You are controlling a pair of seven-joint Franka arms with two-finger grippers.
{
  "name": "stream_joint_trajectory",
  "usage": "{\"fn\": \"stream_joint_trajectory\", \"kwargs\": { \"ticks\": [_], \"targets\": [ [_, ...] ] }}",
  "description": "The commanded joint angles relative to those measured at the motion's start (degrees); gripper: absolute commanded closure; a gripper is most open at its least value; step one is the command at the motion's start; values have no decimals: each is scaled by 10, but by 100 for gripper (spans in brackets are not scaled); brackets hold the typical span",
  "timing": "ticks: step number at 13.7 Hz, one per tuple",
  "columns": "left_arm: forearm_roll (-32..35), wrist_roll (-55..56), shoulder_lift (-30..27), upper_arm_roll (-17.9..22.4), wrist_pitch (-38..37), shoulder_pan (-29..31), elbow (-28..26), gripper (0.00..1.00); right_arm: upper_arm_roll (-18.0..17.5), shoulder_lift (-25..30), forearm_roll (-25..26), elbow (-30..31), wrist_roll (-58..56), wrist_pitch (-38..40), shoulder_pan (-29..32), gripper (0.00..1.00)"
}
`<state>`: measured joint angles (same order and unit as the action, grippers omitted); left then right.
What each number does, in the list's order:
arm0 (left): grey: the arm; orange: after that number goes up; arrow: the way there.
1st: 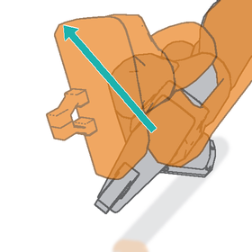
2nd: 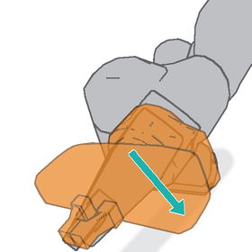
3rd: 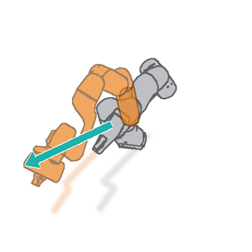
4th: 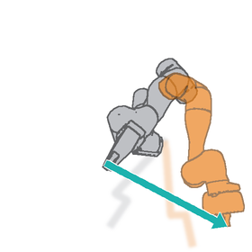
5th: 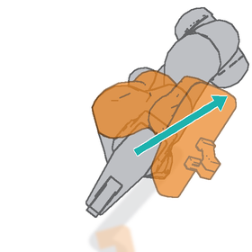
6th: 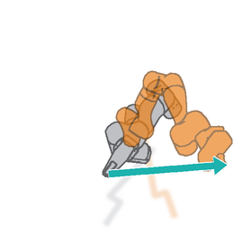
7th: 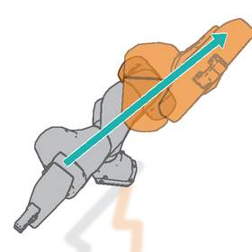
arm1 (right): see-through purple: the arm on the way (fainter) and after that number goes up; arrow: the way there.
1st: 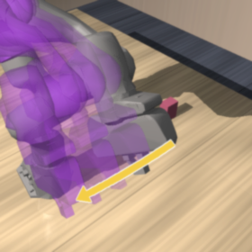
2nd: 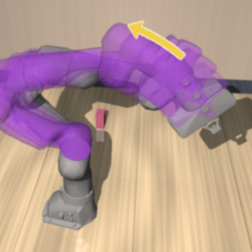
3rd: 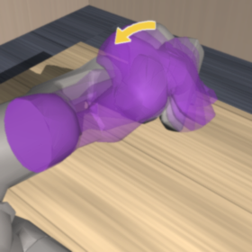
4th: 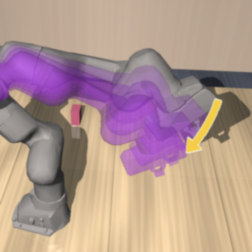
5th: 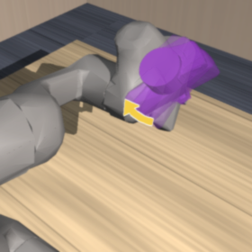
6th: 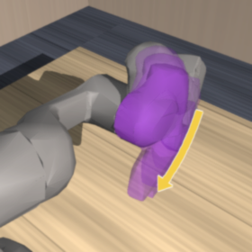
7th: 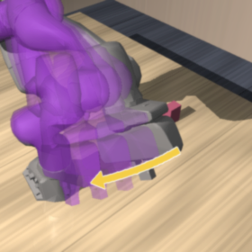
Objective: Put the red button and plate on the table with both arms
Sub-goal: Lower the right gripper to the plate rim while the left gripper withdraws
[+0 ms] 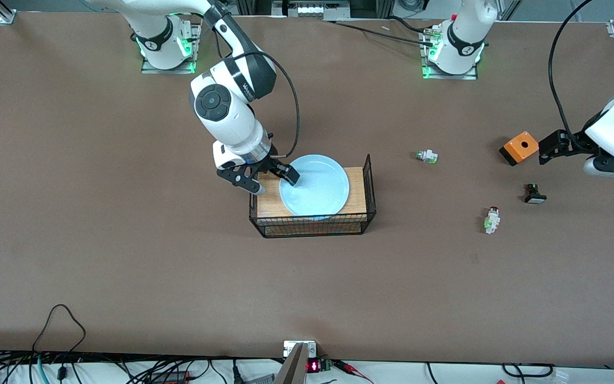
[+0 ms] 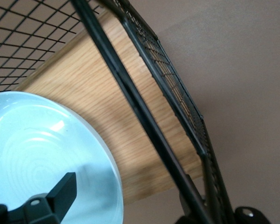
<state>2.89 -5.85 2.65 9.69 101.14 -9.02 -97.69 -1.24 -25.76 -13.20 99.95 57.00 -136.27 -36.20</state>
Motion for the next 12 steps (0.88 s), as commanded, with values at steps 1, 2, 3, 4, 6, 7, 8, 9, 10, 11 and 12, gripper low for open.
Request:
{"fn": "stream_joint_trajectory", "kwargs": {
  "ticks": [1,2,3,4,6,7,8,9,10,11,12],
  "targets": [
    [-11,6,-11,11,10,-10,-14,0,7,-6,-2,-12,-8,4,-11,13],
    [-12,6,-10,11,10,-9,-14,0,6,-6,-5,-12,-8,5,-13,16],
    [-12,6,-9,11,10,-8,-14,0,6,-6,-7,-12,-7,8,-13,21],
    [-12,6,-8,11,10,-7,-15,0,6,-6,-7,-12,-4,18,-14,23],
    [-12,6,-7,11,10,-7,-15,0,7,-6,-8,-19,0,23,-21,22],
    [-12,6,-6,11,10,-7,-15,0,8,-6,-7,-19,0,23,-26,21],
    [-12,5,-5,11,10,-7,-15,0,11,-6,-8,-19,0,23,-27,21],
    [-12,5,-5,11,10,-7,-15,0,11,-6,-8,-19,4,23,-34,20],
    [-12,5,-5,11,10,-7,-15,0,16,-7,-7,-19,9,23,-41,20],
    [-12,5,-4,11,10,-7,-15,0,18,-10,-7,-20,10,23,-47,22],
    [-12,5,-4,11,10,-7,-15,0,21,-11,-7,-24,10,23,-48,25]
  ]
}}
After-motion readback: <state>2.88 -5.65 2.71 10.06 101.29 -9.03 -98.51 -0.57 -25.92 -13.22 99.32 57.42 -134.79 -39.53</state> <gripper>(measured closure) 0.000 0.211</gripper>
